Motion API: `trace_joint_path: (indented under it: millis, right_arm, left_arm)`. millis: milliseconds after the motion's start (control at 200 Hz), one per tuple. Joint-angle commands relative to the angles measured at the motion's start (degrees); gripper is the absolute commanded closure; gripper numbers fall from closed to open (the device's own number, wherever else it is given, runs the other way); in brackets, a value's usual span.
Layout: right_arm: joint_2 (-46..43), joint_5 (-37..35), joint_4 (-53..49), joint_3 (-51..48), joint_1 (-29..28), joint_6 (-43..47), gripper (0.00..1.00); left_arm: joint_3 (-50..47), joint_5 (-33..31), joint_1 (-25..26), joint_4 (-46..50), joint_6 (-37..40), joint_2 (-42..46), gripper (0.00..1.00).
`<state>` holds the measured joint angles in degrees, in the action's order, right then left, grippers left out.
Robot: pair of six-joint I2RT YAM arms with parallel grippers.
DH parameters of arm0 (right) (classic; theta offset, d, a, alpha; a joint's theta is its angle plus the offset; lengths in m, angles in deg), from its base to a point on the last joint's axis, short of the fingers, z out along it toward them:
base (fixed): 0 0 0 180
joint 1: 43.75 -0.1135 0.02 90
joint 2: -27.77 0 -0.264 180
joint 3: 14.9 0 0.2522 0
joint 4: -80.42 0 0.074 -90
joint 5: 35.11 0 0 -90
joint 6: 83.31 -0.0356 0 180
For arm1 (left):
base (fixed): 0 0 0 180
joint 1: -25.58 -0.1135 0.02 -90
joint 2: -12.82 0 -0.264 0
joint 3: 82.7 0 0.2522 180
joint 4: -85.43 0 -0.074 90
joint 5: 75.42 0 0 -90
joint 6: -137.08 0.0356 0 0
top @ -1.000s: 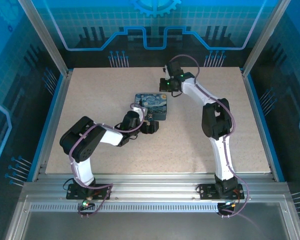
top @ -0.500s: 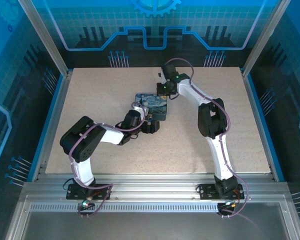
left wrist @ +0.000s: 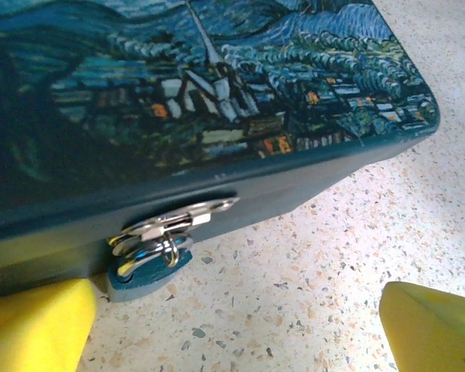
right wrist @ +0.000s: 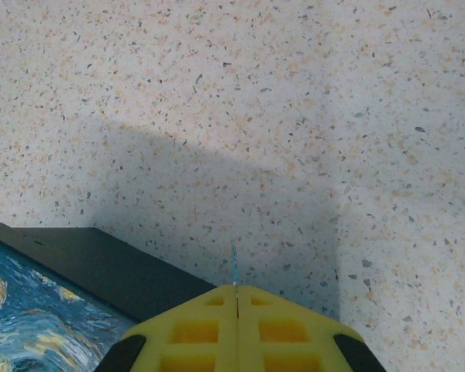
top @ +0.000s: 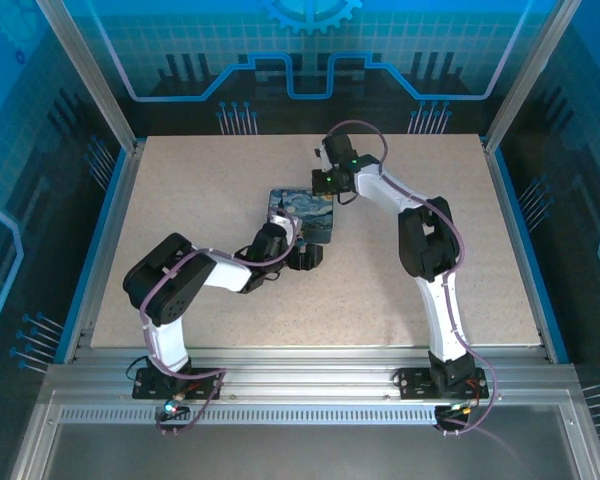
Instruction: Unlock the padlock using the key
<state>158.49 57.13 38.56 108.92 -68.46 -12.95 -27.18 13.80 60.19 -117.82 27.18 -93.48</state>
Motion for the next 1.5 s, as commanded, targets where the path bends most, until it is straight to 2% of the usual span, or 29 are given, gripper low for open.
trace_joint_path:
  millis: [0,100,195,355,525,876,1161,1286,1416,1496]
  right_arm:
    - [-0.9,4.1,-4.9,-3.9,-3.0,-0.1,1.0]
    - [-1.6,4.1,-4.0,-5.6,-3.4,-0.2,1.0]
    - [-2.0,4.1,-3.5,-6.8,-3.7,-0.2,1.0]
    - [-3.0,4.2,-2.5,-8.7,-3.8,-0.2,1.0]
    - [-3.6,4.3,-1.9,-9.9,-3.8,-0.3,1.0]
    - [-5.3,4.1,-1.3,-11.7,-3.9,-0.4,1.0]
    - [-5.9,4.3,-1.1,-12.2,-3.9,-0.5,1.0]
    - [-6.3,4.3,-0.7,-12.9,-3.9,-0.4,1.0]
    - [-6.4,4.3,-0.7,-13.2,-4.0,-0.5,1.0]
    - [-6.7,4.3,-0.5,-13.5,-4.0,-0.6,1.0]
  left_arm:
    - [0.5,-3.5,3.5,-5.8,3.5,-1.9,0.04]
    - [0.2,-6.4,4.8,-8.8,3.4,-2.6,0.03]
    - [-0.2,-5.4,5.0,-12.0,3.3,-3.0,0.03]
    - [-2.2,1.3,4.4,-17.0,3.7,-2.3,0.09]
    - [-3.3,8.3,2.3,-21.0,1.2,-2.2,0.24]
    - [-3.5,12.5,-0.2,-23.4,-4.4,-4.1,0.31]
    - [-3.9,13.4,-1.3,-22.1,-6.5,-4.3,0.41]
    - [-5.8,12.2,-1.8,-25.9,-8.6,-4.9,0.43]
    - [-6.8,12.0,-1.8,-28.0,-9.8,-5.4,0.32]
    - [-7.5,11.8,-1.8,-29.6,-10.2,-5.6,0.33]
